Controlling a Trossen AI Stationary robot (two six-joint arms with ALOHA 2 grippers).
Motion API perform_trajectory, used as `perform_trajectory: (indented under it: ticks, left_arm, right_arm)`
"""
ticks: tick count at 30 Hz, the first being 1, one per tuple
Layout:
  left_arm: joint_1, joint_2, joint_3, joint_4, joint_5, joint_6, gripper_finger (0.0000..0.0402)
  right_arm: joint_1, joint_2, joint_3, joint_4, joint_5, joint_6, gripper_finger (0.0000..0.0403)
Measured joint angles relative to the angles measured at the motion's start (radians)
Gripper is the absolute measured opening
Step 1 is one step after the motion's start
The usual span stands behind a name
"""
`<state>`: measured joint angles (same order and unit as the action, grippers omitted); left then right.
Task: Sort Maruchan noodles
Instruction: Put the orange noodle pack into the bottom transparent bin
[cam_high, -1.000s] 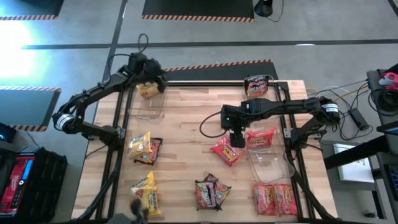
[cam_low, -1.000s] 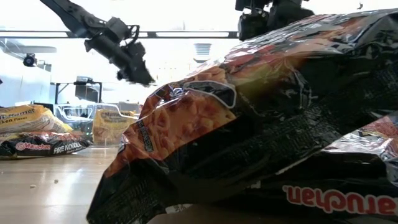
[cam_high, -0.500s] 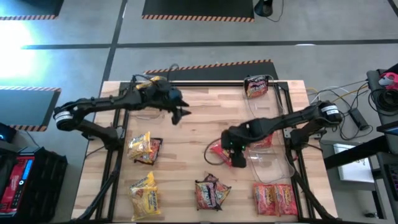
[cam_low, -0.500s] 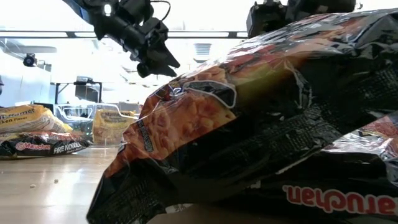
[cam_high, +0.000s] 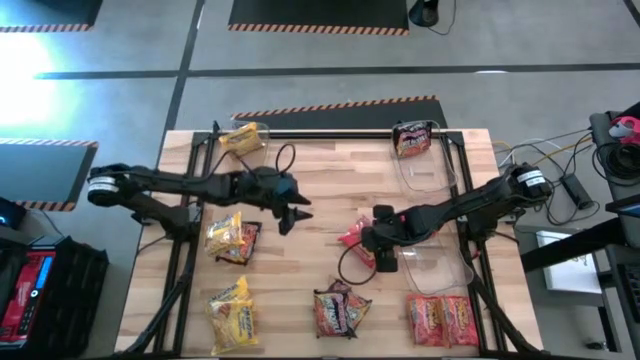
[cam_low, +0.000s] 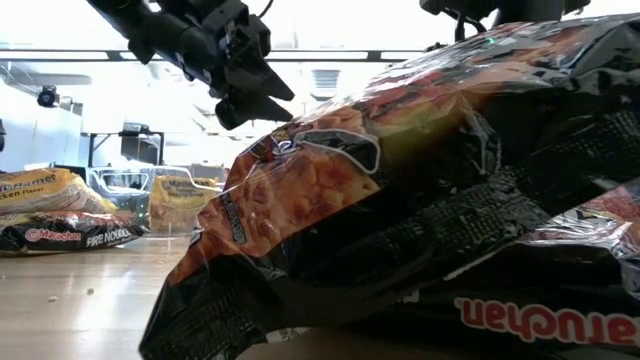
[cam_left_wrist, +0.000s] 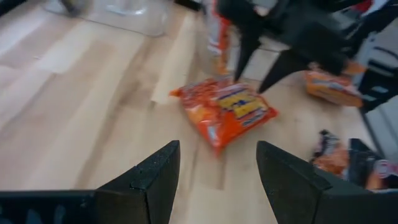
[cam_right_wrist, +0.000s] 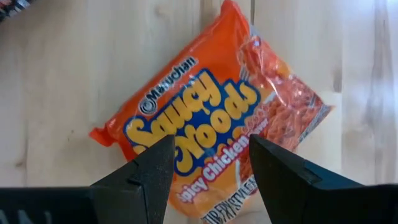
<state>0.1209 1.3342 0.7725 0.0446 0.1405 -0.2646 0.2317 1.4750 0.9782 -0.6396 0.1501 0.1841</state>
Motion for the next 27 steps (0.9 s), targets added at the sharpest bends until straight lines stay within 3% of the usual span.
perform_trajectory:
  ticks: [11,27]
  left_arm:
    - [-0.097,0.004,-0.091,0.190,-0.001,-0.127,0.0194]
    - [-0.149,0.004,-0.103,0.199,-0.053,-0.183,0.0194]
  right_arm:
    - [0.000,0.000,-0.055,0.085,0.001,0.027,0.0194]
    - [-0.001,0.158,-0.023,0.282,0.021,-0.046,0.0194]
